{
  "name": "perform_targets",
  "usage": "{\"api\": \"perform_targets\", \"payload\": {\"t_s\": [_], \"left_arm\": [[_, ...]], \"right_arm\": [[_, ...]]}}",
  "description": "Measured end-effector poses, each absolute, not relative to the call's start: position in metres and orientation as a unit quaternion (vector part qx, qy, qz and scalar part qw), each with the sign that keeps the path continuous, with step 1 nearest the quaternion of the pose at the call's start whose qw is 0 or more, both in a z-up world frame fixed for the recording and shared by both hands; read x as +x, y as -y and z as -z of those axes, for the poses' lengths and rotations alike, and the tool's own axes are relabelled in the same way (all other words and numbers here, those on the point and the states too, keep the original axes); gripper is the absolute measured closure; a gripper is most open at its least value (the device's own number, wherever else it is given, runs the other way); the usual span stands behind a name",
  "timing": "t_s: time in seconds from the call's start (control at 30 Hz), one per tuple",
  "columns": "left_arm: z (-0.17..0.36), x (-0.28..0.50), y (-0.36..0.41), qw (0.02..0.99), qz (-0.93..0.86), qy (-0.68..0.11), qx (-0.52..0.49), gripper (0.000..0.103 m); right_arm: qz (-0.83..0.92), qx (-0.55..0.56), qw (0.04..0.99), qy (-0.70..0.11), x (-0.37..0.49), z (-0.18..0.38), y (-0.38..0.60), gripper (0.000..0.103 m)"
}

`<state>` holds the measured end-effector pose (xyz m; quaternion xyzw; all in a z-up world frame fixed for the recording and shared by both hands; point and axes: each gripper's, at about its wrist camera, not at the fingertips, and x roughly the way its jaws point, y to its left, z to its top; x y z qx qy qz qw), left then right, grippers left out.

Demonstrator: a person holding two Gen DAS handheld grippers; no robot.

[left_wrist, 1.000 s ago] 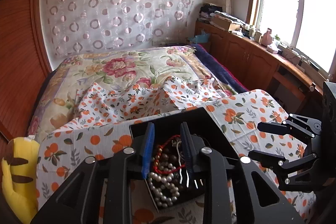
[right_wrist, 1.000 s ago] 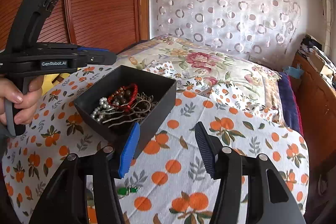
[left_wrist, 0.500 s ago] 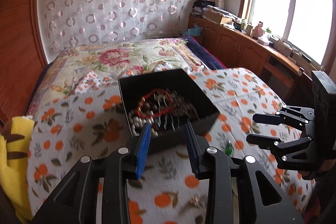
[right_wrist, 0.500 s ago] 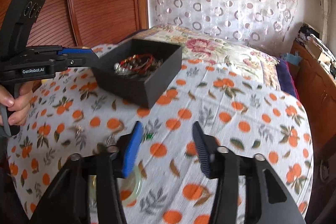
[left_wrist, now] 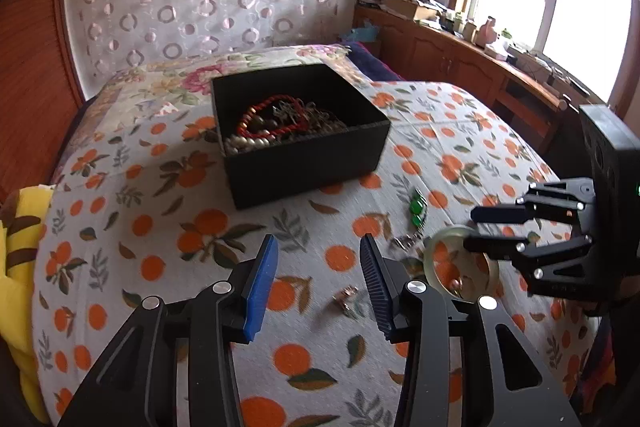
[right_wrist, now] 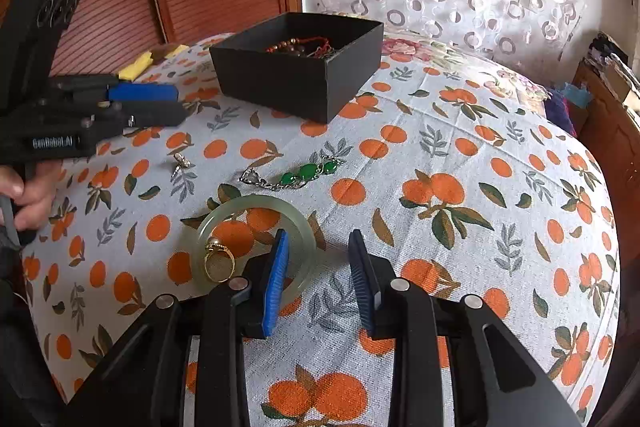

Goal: Organize jewelry
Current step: 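Withdraw both grippers from the box toward the green pendant and jade bangle, then close the left gripper on the green bead pendant chain and lift it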

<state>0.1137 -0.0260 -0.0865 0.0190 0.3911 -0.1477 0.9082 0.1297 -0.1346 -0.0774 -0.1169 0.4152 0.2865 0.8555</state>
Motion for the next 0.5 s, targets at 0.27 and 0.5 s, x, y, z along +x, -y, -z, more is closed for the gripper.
{"api": "perform_targets", "payload": {"t_s": [0.27,0.5], "left_arm": [[0.09,0.111,0.051,0.9,0.174,-0.398,0.035,0.061],[0.091,0.128,0.078,0.888,0.199,-0.411,0.046,0.061]], "right_arm": [[-0.279,-0.116,0.858,-0.415,0.117,0.077,0.146,0.094],[-0.279,-0.11,0.858,-0.416,0.116,0.078,0.149,0.094]]}}
